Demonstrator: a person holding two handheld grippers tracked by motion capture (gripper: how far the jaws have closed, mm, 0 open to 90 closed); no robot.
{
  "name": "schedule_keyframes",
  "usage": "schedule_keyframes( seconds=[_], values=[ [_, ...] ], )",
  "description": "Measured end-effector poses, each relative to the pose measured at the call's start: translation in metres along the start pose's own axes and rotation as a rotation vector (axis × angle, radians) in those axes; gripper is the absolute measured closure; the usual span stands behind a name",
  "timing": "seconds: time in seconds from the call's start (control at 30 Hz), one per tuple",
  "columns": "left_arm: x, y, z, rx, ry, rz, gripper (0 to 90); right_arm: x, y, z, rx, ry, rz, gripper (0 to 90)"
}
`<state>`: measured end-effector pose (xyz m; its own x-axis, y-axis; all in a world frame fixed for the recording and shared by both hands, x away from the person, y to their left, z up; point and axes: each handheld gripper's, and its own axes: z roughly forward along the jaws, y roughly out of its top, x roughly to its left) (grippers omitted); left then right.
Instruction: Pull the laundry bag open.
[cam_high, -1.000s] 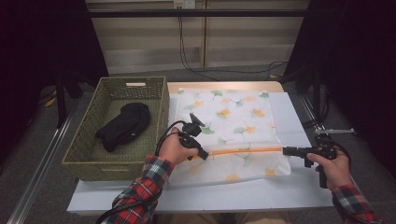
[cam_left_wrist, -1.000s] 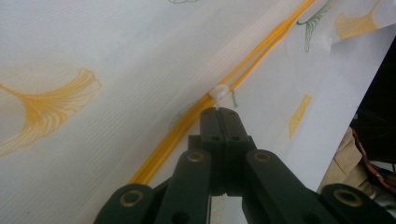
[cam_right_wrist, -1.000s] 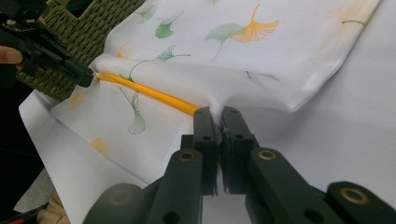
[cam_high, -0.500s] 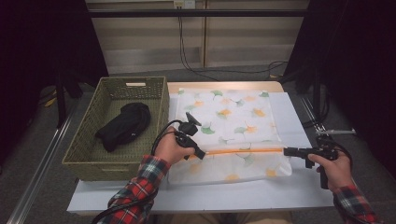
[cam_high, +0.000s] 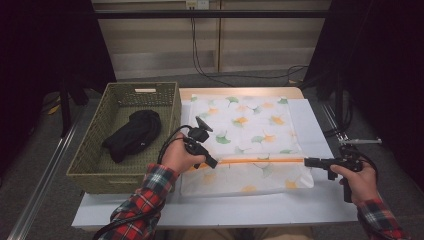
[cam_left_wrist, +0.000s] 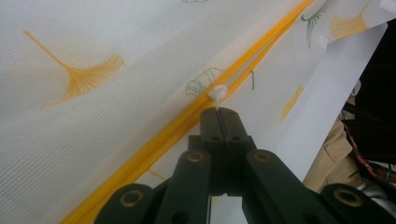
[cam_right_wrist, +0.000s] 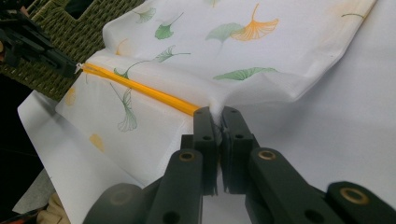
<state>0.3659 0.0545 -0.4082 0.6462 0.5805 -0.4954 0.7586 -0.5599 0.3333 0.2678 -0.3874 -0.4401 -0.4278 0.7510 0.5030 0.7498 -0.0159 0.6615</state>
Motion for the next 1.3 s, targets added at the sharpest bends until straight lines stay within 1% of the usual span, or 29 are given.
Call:
schedule_keyframes(
  seconds=[0.07, 0.1, 0.13, 0.2, 0.27, 0.33, 0.37, 0.4, 0.43, 0.53, 0.6, 0.63, 0.67, 0.73, 0.77, 0.8, 0.83, 0.87, 0.9, 0.93, 0.97, 1.0, 1.03, 1.07, 1.13, 1.2, 1.23, 1.27, 1.3],
  values=[
    [0.0, 0.0, 0.0, 0.002, 0.002, 0.001, 90.0, 0.0, 0.0, 0.0, -0.001, 0.002, 0.0, 86.7],
    [0.003, 0.0, -0.002, 0.027, 0.006, 0.027, 90.0, 0.0, 0.0, -0.001, -0.002, 0.0, -0.006, 86.7],
    [0.001, -0.001, -0.001, 0.001, 0.008, -0.017, 90.0, 0.0, 0.0, -0.001, 0.0, -0.003, -0.004, 86.7],
    [0.005, -0.001, -0.005, 0.032, 0.021, 0.024, 90.0, -0.001, -0.001, -0.002, -0.004, -0.008, -0.002, 86.7],
    [0.004, -0.002, -0.006, -0.004, 0.015, -0.019, 90.0, -0.002, -0.001, -0.004, -0.007, -0.009, -0.001, 86.7],
    [0.007, -0.002, -0.009, 0.029, 0.016, 0.016, 90.0, -0.003, -0.001, -0.005, -0.008, -0.012, 0.002, 86.8],
    [0.005, -0.002, -0.009, 0.007, 0.021, -0.013, 90.0, -0.003, -0.001, -0.005, -0.005, -0.009, 0.001, 86.7],
    [0.005, -0.002, -0.009, 0.014, 0.027, -0.009, 90.0, -0.003, -0.001, -0.005, -0.004, -0.015, -0.002, 86.7],
    [0.006, -0.002, -0.01, 0.025, 0.024, 0.01, 90.0, -0.003, -0.001, -0.005, -0.003, -0.016, -0.003, 86.7],
    [0.004, -0.002, -0.01, 0.007, 0.021, -0.009, 90.0, -0.004, 0.0, -0.005, -0.003, -0.018, 0.001, 86.7],
    [0.003, -0.002, -0.011, 0.015, 0.03, -0.003, 90.0, -0.004, 0.0, -0.006, -0.004, -0.019, 0.0, 86.7],
    [0.006, -0.001, -0.013, 0.037, 0.033, 0.025, 90.0, -0.005, 0.0, -0.006, -0.007, -0.025, -0.003, 86.7],
    [0.005, -0.001, -0.013, 0.021, 0.029, 0.0, 90.0, -0.005, 0.0, -0.007, -0.008, -0.026, -0.001, 86.7],
    [0.005, -0.002, -0.013, 0.0, 0.031, -0.02, 90.0, -0.007, -0.001, -0.009, -0.009, -0.026, 0.008, 86.7],
    [0.007, -0.002, -0.015, 0.012, 0.033, -0.009, 90.0, -0.008, -0.001, -0.009, -0.01, -0.029, 0.01, 86.7],
    [0.006, -0.003, -0.015, 0.003, 0.033, -0.02, 90.0, -0.009, -0.002, -0.01, -0.012, -0.031, 0.011, 86.7],
    [0.009, -0.002, -0.018, 0.038, 0.039, 0.011, 90.0, -0.01, -0.002, -0.01, -0.015, -0.031, 0.009, 86.7],
    [0.008, -0.002, -0.018, 0.03, 0.038, 0.007, 90.0, -0.01, -0.002, -0.011, -0.013, -0.028, 0.014, 86.7],
    [0.006, -0.003, -0.017, 0.01, 0.035, -0.016, 90.0, -0.01, -0.002, -0.011, -0.013, -0.028, 0.016, 86.8],
    [0.007, -0.003, -0.018, 0.024, 0.037, 0.004, 90.0, -0.01, -0.002, -0.011, -0.012, -0.027, 0.015, 86.7],
    [0.007, -0.002, -0.018, 0.032, 0.039, 0.011, 90.0, -0.009, -0.002, -0.011, -0.013, -0.031, 0.012, 86.7],
    [0.006, -0.002, -0.019, 0.036, 0.047, 0.009, 90.0, -0.009, -0.002, -0.011, -0.011, -0.034, 0.012, 86.7],
    [0.005, -0.002, -0.018, 0.016, 0.04, -0.011, 90.0, -0.009, -0.002, -0.011, -0.01, -0.033, 0.012, 86.7],
    [0.006, -0.001, -0.019, 0.033, 0.043, 0.013, 90.0, -0.009, -0.002, -0.011, -0.012, -0.032, 0.012, 86.7],
    [0.005, -0.001, -0.019, 0.016, 0.043, -0.009, 90.0, -0.009, -0.002, -0.011, -0.012, -0.032, 0.013, 86.7],
    [0.007, -0.001, -0.022, 0.034, 0.046, 0.012, 90.0, -0.01, -0.002, -0.011, -0.016, -0.033, 0.013, 86.7],
    [0.007, -0.001, -0.023, 0.032, 0.044, 0.005, 90.0, -0.01, -0.002, -0.012, -0.014, -0.033, 0.019, 86.7],
    [0.006, -0.002, -0.023, 0.005, 0.045, -0.021, 90.0, -0.011, -0.002, -0.012, -0.018, -0.032, 0.018, 86.7],
    [0.008, -0.002, -0.025, 0.023, 0.052, -0.002, 90.0, -0.011, -0.002, -0.012, -0.02, -0.035, 0.018, 86.7]
  ],
)
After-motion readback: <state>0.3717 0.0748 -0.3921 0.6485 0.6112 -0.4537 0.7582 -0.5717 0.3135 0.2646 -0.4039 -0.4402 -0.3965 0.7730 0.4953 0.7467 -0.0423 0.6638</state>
